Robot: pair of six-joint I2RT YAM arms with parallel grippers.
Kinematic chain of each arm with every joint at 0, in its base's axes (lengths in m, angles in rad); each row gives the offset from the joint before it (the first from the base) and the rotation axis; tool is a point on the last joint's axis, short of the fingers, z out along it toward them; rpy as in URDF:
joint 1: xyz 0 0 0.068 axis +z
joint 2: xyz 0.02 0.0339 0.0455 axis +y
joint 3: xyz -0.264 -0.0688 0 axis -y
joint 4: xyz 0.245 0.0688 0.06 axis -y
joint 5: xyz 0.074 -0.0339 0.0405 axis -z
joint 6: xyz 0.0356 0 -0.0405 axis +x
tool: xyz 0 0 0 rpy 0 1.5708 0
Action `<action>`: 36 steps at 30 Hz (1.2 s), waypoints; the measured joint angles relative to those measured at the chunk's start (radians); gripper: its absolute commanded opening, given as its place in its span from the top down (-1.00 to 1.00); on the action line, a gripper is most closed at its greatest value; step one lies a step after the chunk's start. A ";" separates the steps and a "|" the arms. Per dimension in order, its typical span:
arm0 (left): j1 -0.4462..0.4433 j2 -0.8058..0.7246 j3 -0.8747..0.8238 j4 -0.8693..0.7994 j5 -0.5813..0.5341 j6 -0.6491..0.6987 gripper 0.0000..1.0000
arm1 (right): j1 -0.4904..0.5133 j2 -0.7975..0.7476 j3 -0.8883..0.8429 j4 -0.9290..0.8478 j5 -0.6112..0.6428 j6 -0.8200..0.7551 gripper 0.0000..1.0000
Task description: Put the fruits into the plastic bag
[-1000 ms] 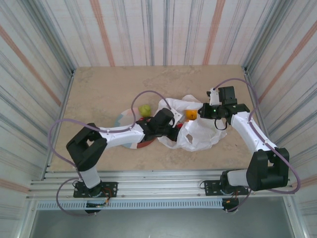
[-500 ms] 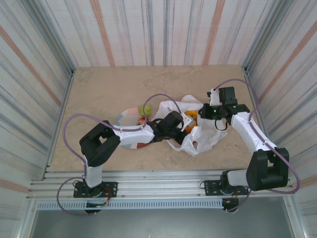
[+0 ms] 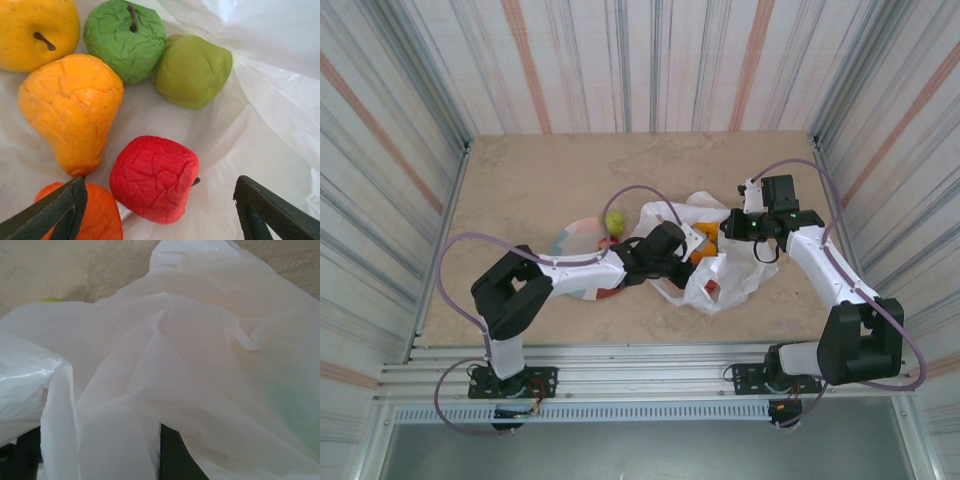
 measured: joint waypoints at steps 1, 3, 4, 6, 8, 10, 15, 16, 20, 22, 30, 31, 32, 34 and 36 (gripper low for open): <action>0.003 -0.014 -0.010 -0.001 -0.004 0.000 -0.61 | 0.000 0.000 0.000 0.000 0.000 0.000 1.00; 0.013 -0.053 -0.040 -0.007 -0.013 0.000 -0.61 | 0.000 0.000 -0.001 0.000 0.000 0.000 1.00; 0.018 -0.075 -0.059 -0.009 -0.019 0.000 -0.61 | 0.000 0.000 -0.001 0.000 0.000 0.000 1.00; 0.030 -0.133 -0.111 -0.011 -0.034 0.000 -0.61 | -0.001 0.000 -0.002 -0.001 0.000 0.000 1.00; 0.043 -0.202 -0.169 -0.021 -0.047 0.000 -0.61 | -0.003 0.000 -0.005 0.000 0.000 0.000 1.00; 0.058 -0.273 -0.218 -0.034 -0.060 0.000 -0.61 | -0.007 0.000 -0.008 0.001 0.000 0.000 1.00; 0.098 -0.406 -0.286 -0.050 -0.086 0.004 -0.62 | -0.008 0.000 -0.009 0.006 -0.001 0.000 1.00; 0.106 -0.428 -0.294 -0.052 -0.090 0.007 -0.61 | -0.007 0.000 -0.009 0.007 -0.001 0.000 1.00; 0.124 -0.492 -0.306 -0.063 -0.096 0.014 -0.62 | -0.007 0.000 -0.009 0.007 -0.001 0.000 1.00; 0.135 -0.525 -0.311 -0.070 -0.094 0.016 -0.62 | -0.007 0.000 -0.009 0.007 0.000 0.000 1.00; 0.294 -0.672 -0.325 -0.115 -0.119 -0.018 -0.76 | -0.007 0.000 -0.009 0.008 0.000 0.000 1.00; 0.330 -0.677 -0.324 -0.129 -0.132 -0.027 -0.78 | -0.007 0.000 -0.009 0.008 0.000 0.000 1.00; 0.366 -0.675 -0.320 -0.148 -0.141 -0.038 -0.80 | -0.007 0.000 -0.009 0.008 -0.001 0.000 1.00; 0.430 -0.657 -0.311 -0.189 -0.160 -0.052 -0.85 | -0.007 0.000 -0.009 0.010 -0.001 0.000 1.00; 0.487 -0.624 -0.298 -0.235 -0.177 -0.066 -0.88 | -0.007 0.000 -0.009 0.011 -0.001 0.000 1.00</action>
